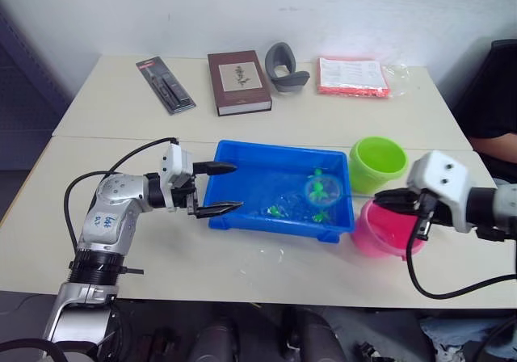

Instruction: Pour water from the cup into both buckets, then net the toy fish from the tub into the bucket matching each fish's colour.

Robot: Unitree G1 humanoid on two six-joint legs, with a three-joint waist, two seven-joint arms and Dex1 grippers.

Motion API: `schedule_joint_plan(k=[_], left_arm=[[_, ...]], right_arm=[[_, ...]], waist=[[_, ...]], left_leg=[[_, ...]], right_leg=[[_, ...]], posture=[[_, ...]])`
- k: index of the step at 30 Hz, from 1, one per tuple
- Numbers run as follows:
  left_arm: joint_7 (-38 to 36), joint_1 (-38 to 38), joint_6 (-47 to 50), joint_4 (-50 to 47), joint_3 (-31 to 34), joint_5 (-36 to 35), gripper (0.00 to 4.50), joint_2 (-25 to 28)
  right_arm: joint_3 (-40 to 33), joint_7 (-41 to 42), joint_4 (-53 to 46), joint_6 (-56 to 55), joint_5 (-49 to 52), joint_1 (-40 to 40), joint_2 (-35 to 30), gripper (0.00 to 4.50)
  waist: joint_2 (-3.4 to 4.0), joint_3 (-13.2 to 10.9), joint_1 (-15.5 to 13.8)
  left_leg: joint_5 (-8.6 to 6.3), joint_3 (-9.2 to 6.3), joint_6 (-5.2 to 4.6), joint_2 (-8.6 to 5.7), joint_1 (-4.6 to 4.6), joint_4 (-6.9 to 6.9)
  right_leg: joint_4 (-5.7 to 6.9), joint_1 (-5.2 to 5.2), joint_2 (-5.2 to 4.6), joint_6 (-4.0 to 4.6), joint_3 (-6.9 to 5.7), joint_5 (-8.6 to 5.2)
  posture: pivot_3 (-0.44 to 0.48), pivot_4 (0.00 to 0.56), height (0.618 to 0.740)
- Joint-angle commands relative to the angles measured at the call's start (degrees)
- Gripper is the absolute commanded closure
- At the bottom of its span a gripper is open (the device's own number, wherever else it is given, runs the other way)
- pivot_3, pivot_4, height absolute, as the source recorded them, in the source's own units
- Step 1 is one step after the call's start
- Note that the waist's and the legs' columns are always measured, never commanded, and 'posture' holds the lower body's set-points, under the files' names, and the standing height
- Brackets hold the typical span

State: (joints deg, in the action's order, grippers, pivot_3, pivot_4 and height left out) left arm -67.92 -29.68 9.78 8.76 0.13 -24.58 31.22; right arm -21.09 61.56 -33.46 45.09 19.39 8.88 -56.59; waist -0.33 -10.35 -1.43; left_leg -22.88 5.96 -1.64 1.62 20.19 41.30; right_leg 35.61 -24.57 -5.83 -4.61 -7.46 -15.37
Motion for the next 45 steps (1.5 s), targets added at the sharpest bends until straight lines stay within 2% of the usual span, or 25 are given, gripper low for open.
schedule_joint_plan(k=[1,6,11,16,23,30,34,40,45], left_arm=[[1.2,-2.4,0.1,-0.1,1.7,-1.9,0.04,-1.7],[1.9,-4.0,1.0,0.5,1.3,-2.1,0.04,-3.8],[2.0,-6.3,1.3,2.3,0.3,-1.2,0.04,-6.0],[1.6,-8.0,1.2,3.9,-0.3,-1.1,0.04,-7.2],[1.6,-10.9,-0.3,7.1,-1.0,0.0,0.04,-8.7],[1.0,-11.6,-0.7,8.4,-1.1,0.3,0.04,-9.2],[0.4,-11.5,-1.6,9.2,-1.3,0.6,0.04,-9.4],[-1.0,-11.2,-4.3,12.1,-1.3,1.4,0.04,-9.9],[-2.3,-11.5,-6.7,14.8,-1.1,1.8,0.04,-10.4]], right_arm=[[-11.1,-3.3,-4.3,-1.7,1.8,-5.2,4.1,4.50],[-17.3,-6.8,-4.5,-5.9,1.8,-9.6,7.2,4.50],[-20.2,-13.1,1.8,-18.1,-6.8,-12.4,8.0,4.50],[-17.5,-19.1,7.0,-26.8,-13.3,-13.3,8.4,4.50],[-11.2,-27.2,17.7,-46.7,-22.8,-13.8,9.6,4.50],[-4.9,-32.9,25.2,-57.6,-33.8,-13.9,6.2,4.50],[-2.2,-38.2,28.9,-65.4,-43.8,-14.4,0.9,4.50],[-1.5,-45.6,32.8,-71.9,-51.5,-14.0,-3.2,4.50],[-0.6,-47.7,35.0,-75.2,-53.8,-13.9,-5.5,4.50]], waist=[[0.00,0.0,-0.1],[0.00,0.0,0.0],[0.01,0.0,0.0],[0.02,0.0,0.1],[0.02,0.0,0.1],[0.07,0.0,0.2],[0.08,0.0,0.2],[0.09,0.0,0.2],[0.10,0.0,0.3]], left_leg=[[0.01,-0.02,0.02,0.01,0.00,0.00],[0.02,0.00,-0.01,-0.05,0.01,0.00],[0.04,-0.01,0.01,-0.05,-0.02,-0.01],[0.07,0.04,0.05,-0.02,-0.04,-0.03],[0.09,0.08,0.06,-0.02,-0.06,-0.05],[0.11,0.10,0.07,0.01,-0.06,-0.05],[0.11,0.10,0.07,0.00,-0.07,-0.06],[0.12,0.09,0.10,0.01,-0.05,-0.06],[0.15,0.11,0.14,0.03,-0.07,-0.10]], right_leg=[[-0.01,0.00,0.04,0.00,0.00,0.00],[-0.02,0.01,0.06,-0.05,0.06,0.03],[-0.01,0.03,0.13,-0.06,0.11,0.03],[-0.01,0.02,0.21,-0.06,0.16,0.03],[-0.01,0.02,0.25,-0.06,0.21,0.03],[-0.01,0.01,0.25,-0.06,0.25,0.03],[-0.01,0.01,0.25,-0.06,0.27,0.03],[-0.03,0.01,0.25,-0.06,0.29,0.03],[-0.04,0.00,0.28,-0.06,0.31,0.03]], posture=[[0.000,0.150,0.740],[0.000,0.150,0.740],[0.000,0.150,0.740],[0.000,0.150,0.740],[0.000,0.150,0.740],[0.000,0.150,0.740],[0.000,0.150,0.740],[0.000,0.150,0.740],[0.000,0.150,0.740]])
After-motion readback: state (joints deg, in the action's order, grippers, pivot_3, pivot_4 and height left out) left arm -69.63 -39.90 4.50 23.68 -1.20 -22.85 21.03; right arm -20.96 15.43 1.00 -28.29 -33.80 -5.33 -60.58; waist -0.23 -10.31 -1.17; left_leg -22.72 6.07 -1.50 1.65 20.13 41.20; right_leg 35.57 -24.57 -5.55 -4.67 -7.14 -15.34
